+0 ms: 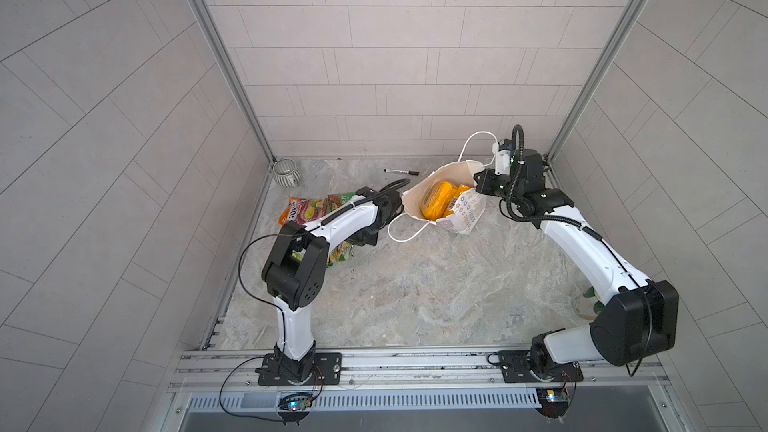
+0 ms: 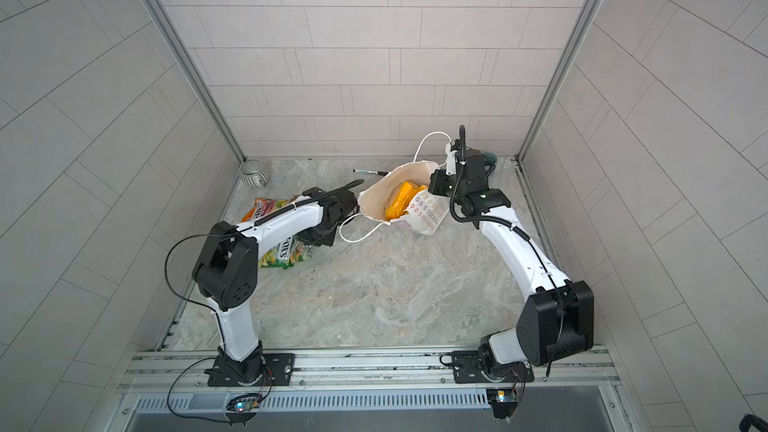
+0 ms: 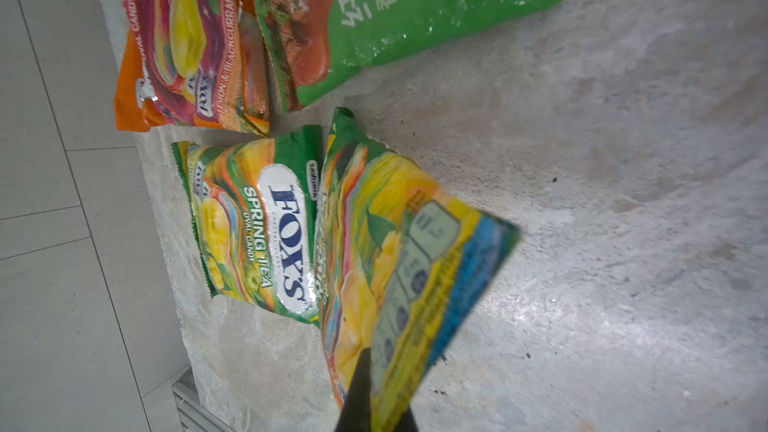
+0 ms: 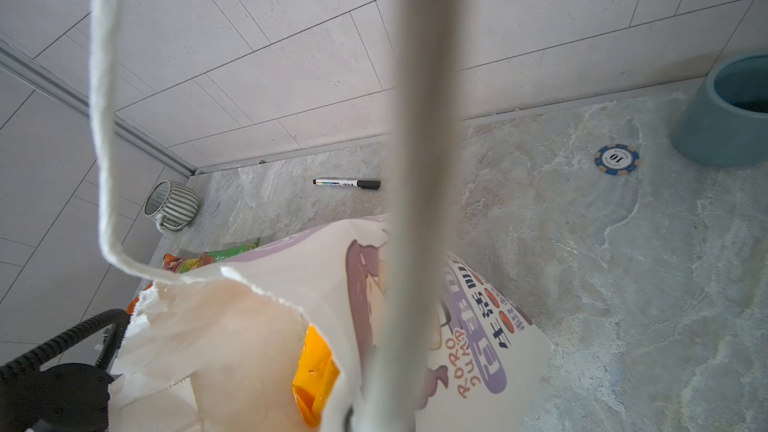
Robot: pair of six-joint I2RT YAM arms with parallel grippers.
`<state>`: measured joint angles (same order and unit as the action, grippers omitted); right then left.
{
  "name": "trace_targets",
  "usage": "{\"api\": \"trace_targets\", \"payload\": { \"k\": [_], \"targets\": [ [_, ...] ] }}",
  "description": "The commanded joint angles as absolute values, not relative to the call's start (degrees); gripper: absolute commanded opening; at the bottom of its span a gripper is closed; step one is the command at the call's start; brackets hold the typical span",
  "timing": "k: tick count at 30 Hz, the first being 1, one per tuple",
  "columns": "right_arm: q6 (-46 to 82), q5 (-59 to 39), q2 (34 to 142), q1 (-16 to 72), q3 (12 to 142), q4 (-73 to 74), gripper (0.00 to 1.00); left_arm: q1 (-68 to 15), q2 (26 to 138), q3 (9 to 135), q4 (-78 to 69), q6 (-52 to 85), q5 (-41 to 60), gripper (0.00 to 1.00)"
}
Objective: Take the snacks out of the paper bag
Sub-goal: 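Carry the green-blue pack beside the FOX'S packs and lower it, then release the green-blue pack and raise the left gripper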
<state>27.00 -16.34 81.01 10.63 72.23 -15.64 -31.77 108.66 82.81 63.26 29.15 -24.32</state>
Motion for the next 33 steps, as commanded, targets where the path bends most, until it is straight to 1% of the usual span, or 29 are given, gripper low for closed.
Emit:
{"api": "trace_targets", "payload": {
  "k": [1, 12, 13, 15, 19, 24, 27, 28, 29, 30, 33],
  "targets": [
    [26.81, -16.1, 79.9, 10.11, 71.47, -15.38, 0.0, -31.34, 109.01, 81.83, 61.96, 30.23, -24.1, 0.02],
    [26.85, -16.12, 79.83, 9.93, 71.45, -15.25, 0.0, -30.24, 109.2, 81.21, 60.42, 29.1, -23.46, 0.08],
    [26.83, -16.12, 79.81, 9.93, 71.46, -15.21, 0.0, -30.23, 108.95, 81.13, 60.21, 29.15, -23.06, 0.09],
    [26.81, -16.13, 79.73, 9.98, 71.46, -15.21, 0.0, -30.23, 107.92, 80.86, 59.59, 29.2, -22.6, 0.16],
    [26.89, -16.27, 79.73, 9.93, 71.46, -15.22, 0.0, -30.2, 106.96, 82.12, 59.75, 28.92, -21.8, 0.25],
    [26.81, -16.27, 79.54, 9.91, 71.48, -15.25, 0.0, -30.15, 106.98, 84.85, 62.11, 28.08, -20.81, 0.32],
    [26.72, -16.1, 79.4, 9.88, 71.6, -15.38, 0.0, -30.15, 105.55, 85.59, 62.23, 27.2, -19.72, 0.42],
    [26.75, -16.11, 79.4, 9.9, 71.47, -15.38, 0.0, -30.16, 104.99, 85.77, 62.27, 27.14, -19.46, 0.43],
    [26.72, -16.14, 79.43, 9.92, 71.46, -15.38, 0.0, -30.17, 104.24, 85.89, 61.94, 27.02, -19.33, 0.5],
    [26.73, -16.14, 79.53, 9.92, 71.46, -15.38, 0.0, -30.08, 103.47, 86.02, 61.39, 26.73, -18.76, 0.54],
    [26.78, -16.22, 79.58, 9.88, 71.46, -15.39, 0.0, -29.27, 100.78, 86.19, 59.31, 26.72, -16.77, 0.54]
  ]
}}
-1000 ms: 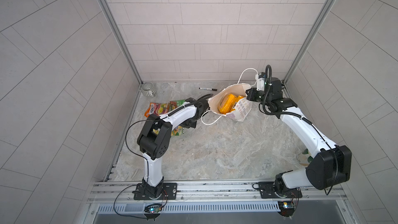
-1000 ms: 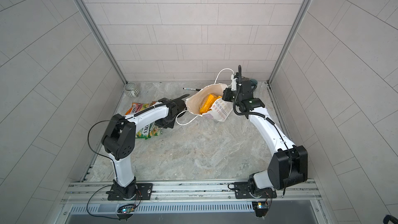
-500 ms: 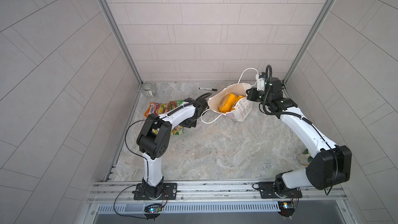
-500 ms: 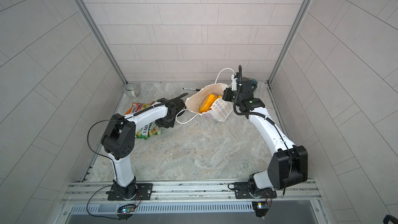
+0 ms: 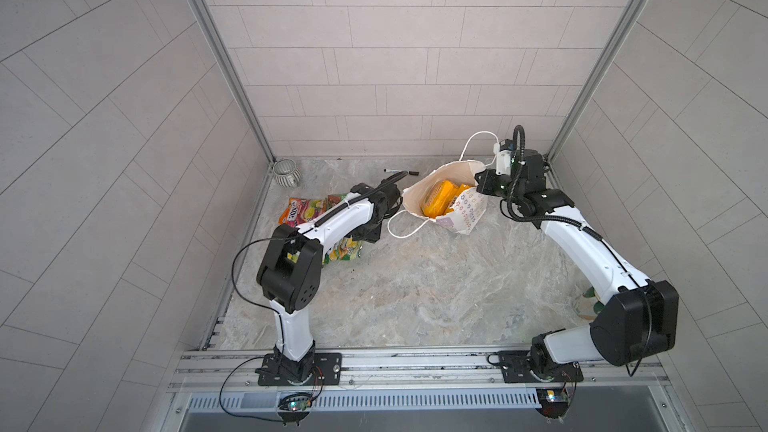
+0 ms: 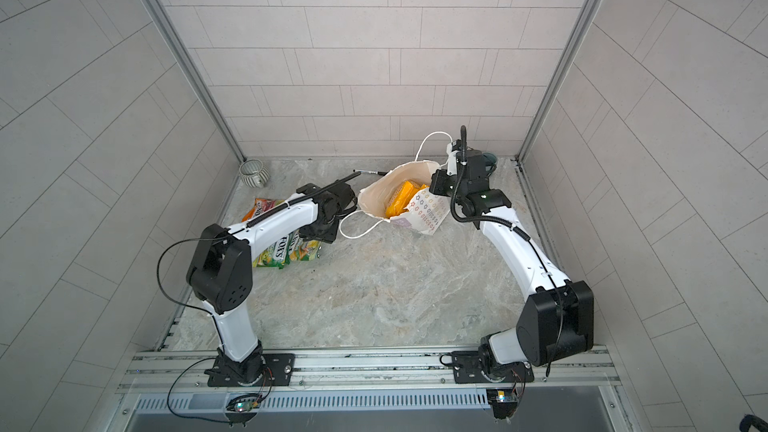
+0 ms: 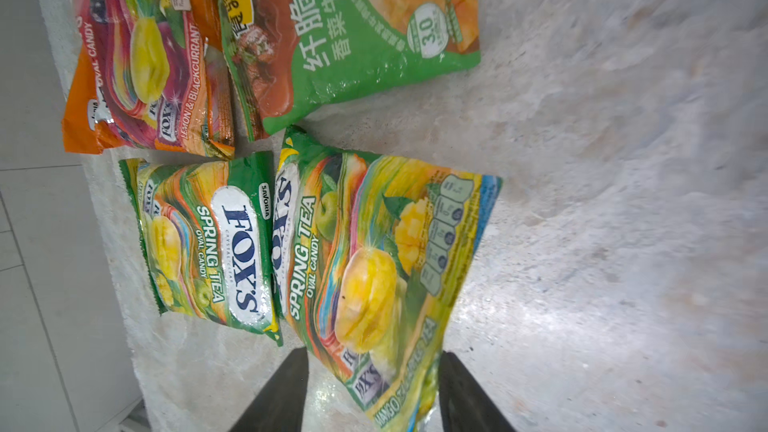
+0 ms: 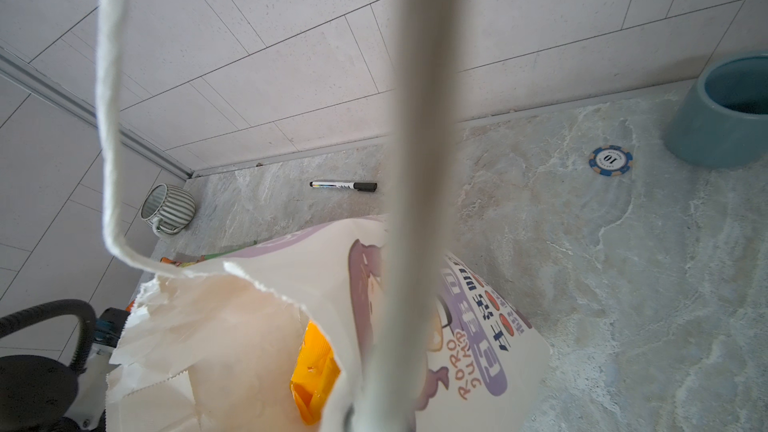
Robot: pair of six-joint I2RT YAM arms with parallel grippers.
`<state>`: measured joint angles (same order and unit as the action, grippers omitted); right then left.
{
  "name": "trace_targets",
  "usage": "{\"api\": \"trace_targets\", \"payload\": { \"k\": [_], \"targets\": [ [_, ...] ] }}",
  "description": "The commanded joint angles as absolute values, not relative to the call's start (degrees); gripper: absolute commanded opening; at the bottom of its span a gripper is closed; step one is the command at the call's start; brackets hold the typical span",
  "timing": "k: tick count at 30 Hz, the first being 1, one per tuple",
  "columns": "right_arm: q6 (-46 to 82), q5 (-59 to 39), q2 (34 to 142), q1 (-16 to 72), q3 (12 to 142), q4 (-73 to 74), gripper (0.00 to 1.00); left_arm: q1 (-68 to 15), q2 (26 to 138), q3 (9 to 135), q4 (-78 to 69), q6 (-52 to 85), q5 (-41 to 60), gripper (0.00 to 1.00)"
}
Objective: Take the snacks out of the paper bag
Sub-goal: 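Release the green-blue pack and raise the left gripper, then move the left gripper over the paper bag and lower it inside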
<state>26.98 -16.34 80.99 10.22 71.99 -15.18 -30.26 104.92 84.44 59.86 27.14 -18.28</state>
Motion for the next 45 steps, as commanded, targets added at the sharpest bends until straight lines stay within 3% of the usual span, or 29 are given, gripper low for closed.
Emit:
{"api": "trace_targets", "payload": {
  "k": [1, 7, 10, 17, 27, 45],
  "targets": [
    [26.73, -16.24, 79.46, 9.86, 71.46, -15.47, 0.0, -28.61, 99.55, 85.78, 58.01, 26.81, -15.73, 0.54],
    [26.75, -16.2, 79.1, 9.76, 71.37, -15.51, 0.0, -21.16, 87.92, 78.8, 41.46, 27.85, -8.38, 0.53],
    [26.81, -16.35, 79.13, 9.82, 71.39, -15.47, 0.0, -18.04, 86.1, 75.4, 29.89, 25.82, -7.66, 0.71],
    [26.98, -16.59, 78.98, 9.8, 71.19, -15.12, 0.0, -15.5, 106.64, 91.54, 25.4, 17.46, -2.86, 0.76],
    [25.8, -15.44, 78.86, 9.78, 71.37, -15.82, 0.0, -14.42, 131.98, 117.51, 34.67, 11.89, 0.48, 0.73],
    [25.62, -15.58, 79.52, 9.81, 71.37, -15.47, 0.0, -12.92, 135.04, 109.65, 30.11, 14.01, 3.83, 0.68]
  ]
}}
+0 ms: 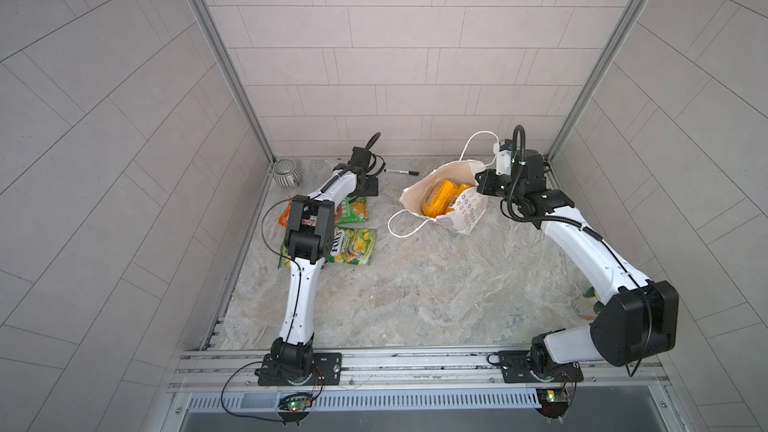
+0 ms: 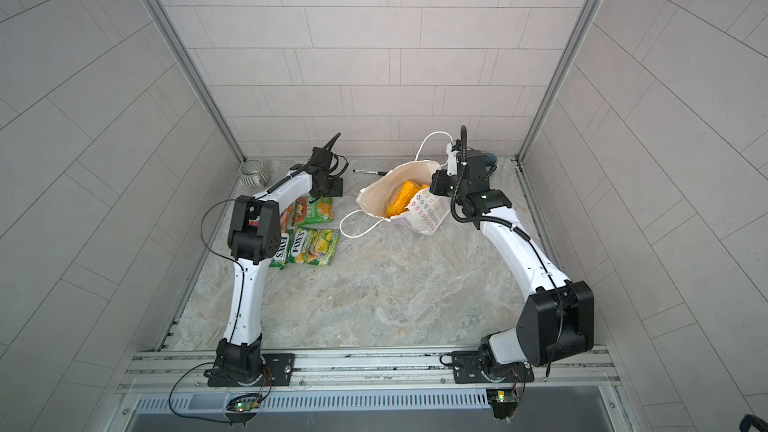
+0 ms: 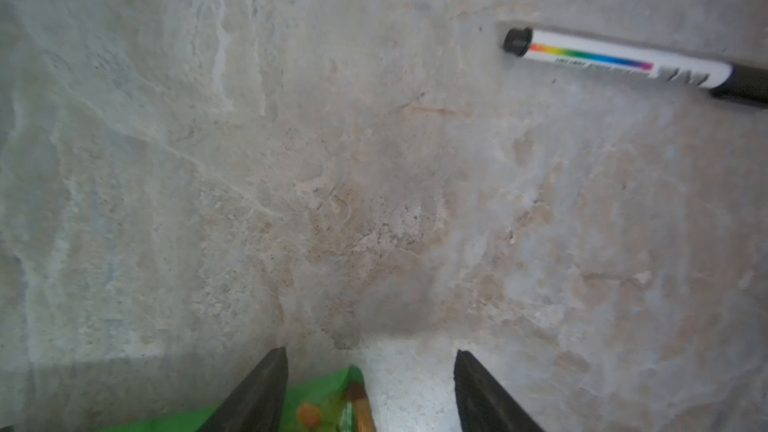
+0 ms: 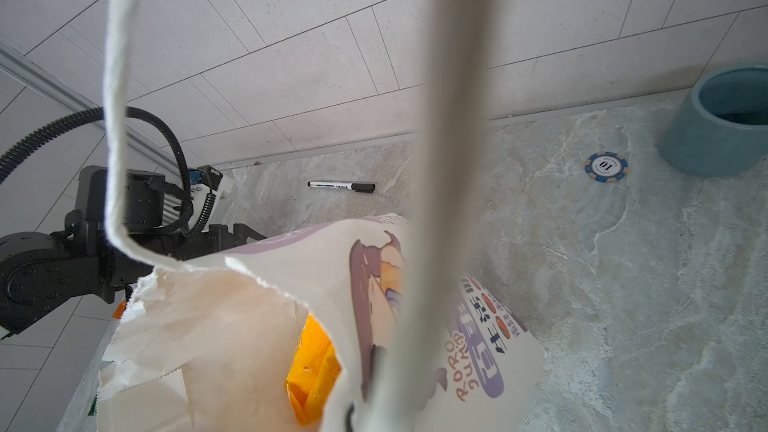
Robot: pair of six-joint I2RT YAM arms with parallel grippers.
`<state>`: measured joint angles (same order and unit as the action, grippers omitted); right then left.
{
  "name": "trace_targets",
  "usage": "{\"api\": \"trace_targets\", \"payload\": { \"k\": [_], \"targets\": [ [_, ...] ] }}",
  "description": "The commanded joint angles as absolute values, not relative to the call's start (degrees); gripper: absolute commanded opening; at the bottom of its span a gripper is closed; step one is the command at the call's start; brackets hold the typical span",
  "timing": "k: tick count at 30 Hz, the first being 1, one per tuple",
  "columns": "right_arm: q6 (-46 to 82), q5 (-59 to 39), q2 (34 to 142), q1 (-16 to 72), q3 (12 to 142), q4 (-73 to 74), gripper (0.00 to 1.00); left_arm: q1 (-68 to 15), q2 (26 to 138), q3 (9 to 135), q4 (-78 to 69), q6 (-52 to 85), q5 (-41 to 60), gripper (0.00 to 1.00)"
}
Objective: Take the snacks out of the paper bag
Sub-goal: 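Move the left gripper over the paper bag and lower it inside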
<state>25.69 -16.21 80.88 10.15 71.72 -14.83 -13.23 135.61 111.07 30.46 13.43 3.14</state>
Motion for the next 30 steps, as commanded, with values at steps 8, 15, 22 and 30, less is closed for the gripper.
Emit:
{"api": "trace_targets", "payload": {
  "k": [8, 15, 22, 30],
  "targets": [
    [25.71, -15.48, 79.17, 9.81, 71.3, -15.21, 0.0, -12.68, 130.12, 103.63, 29.91, 16.77, 1.76, 0.67],
    [24.95, -16.25, 79.51, 9.92, 71.62, -15.77, 0.0, -12.04, 126.7, 102.8, 27.19, 18.98, 3.55, 0.67],
    [17.09, -21.91, 79.07, 10.15, 73.96, -16.28, 0.0, -12.54, 113.04, 98.9, 24.74, 20.47, 4.83, 0.64],
    [14.05, -16.82, 75.29, 16.46, 70.34, -17.08, 0.0, -16.61, 90.07, 82.6, 20.63, 24.86, 6.21, 0.62]
  ]
}}
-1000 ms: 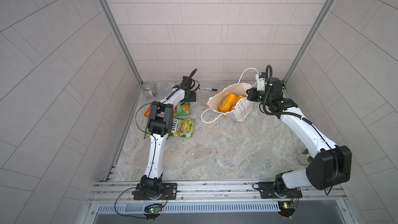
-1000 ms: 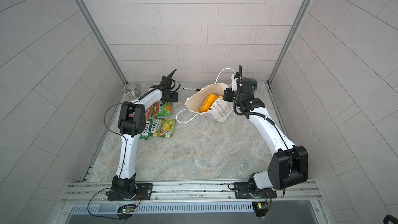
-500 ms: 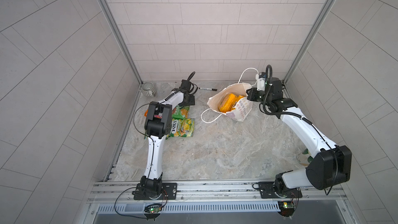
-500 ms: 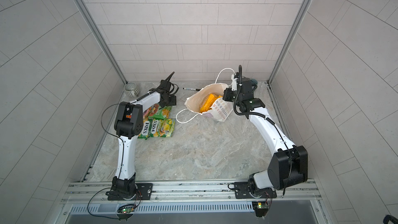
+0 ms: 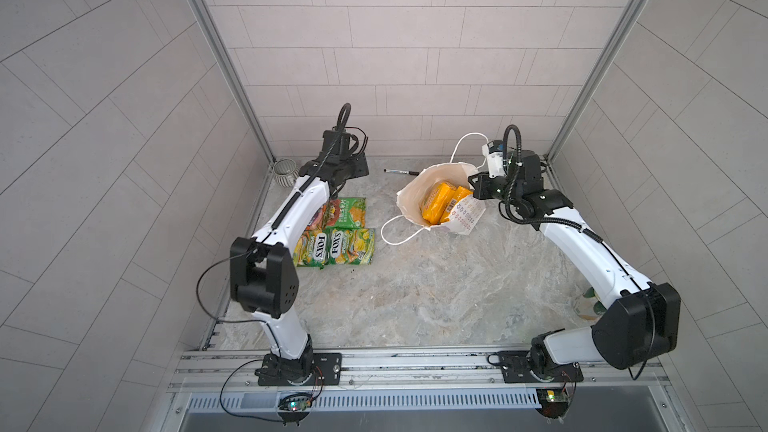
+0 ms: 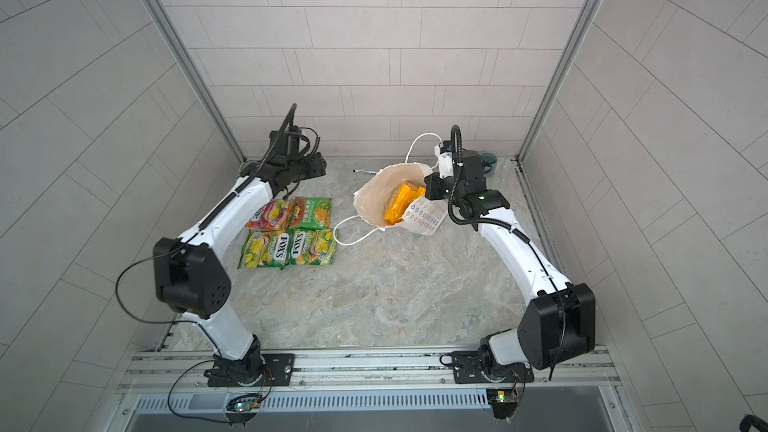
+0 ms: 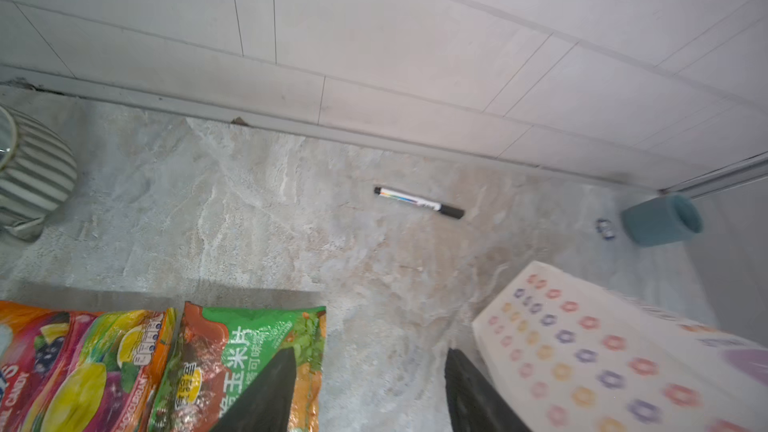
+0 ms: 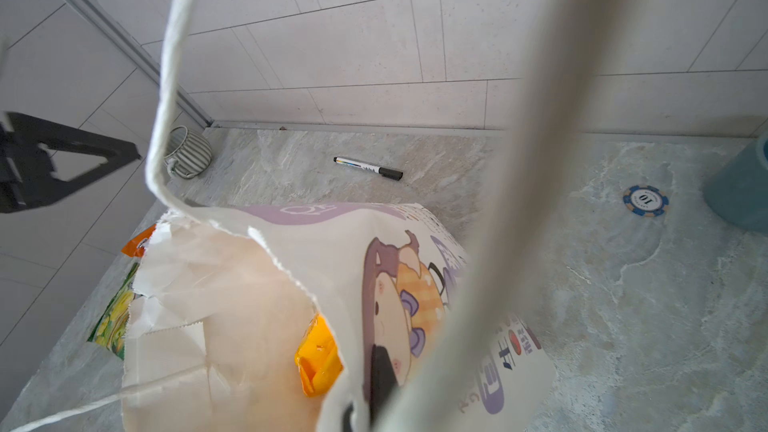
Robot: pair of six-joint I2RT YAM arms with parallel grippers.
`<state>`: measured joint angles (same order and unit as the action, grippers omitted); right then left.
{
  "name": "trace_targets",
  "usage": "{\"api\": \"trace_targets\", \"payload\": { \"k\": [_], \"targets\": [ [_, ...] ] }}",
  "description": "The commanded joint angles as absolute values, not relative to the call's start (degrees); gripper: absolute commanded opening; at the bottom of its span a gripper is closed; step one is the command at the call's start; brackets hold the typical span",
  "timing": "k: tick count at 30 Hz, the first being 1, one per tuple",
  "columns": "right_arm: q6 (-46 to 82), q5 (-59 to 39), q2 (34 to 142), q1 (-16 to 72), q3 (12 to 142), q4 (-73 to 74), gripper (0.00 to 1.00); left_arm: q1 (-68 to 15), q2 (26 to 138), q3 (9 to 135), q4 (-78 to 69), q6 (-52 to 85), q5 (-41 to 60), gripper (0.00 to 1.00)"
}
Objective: Take the snacks out of the paper bag
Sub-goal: 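Move the left gripper over the paper bag and lower it inside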
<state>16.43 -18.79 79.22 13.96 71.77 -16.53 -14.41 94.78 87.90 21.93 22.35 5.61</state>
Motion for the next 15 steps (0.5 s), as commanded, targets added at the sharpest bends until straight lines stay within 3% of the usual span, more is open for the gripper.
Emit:
{"api": "trace_targets", "payload": {
  "k": [1, 8, 15],
  "targets": [
    [13.93, -15.17, 74.6, 17.64, 69.36, -16.88, 0.0, -18.29, 86.76, 79.75, 19.54, 24.96, 5.55, 0.62],
    [14.15, -13.16, 72.55, 21.35, 66.6, -18.67, 0.0, -33.75, 73.71, 68.41, 15.42, 21.44, 1.47, 0.61],
    [14.58, -15.43, 72.7, 22.24, 66.18, -16.05, 0.0, -44.33, 79.99, 69.6, 14.07, 19.18, 2.81, 0.6]
  ]
}}
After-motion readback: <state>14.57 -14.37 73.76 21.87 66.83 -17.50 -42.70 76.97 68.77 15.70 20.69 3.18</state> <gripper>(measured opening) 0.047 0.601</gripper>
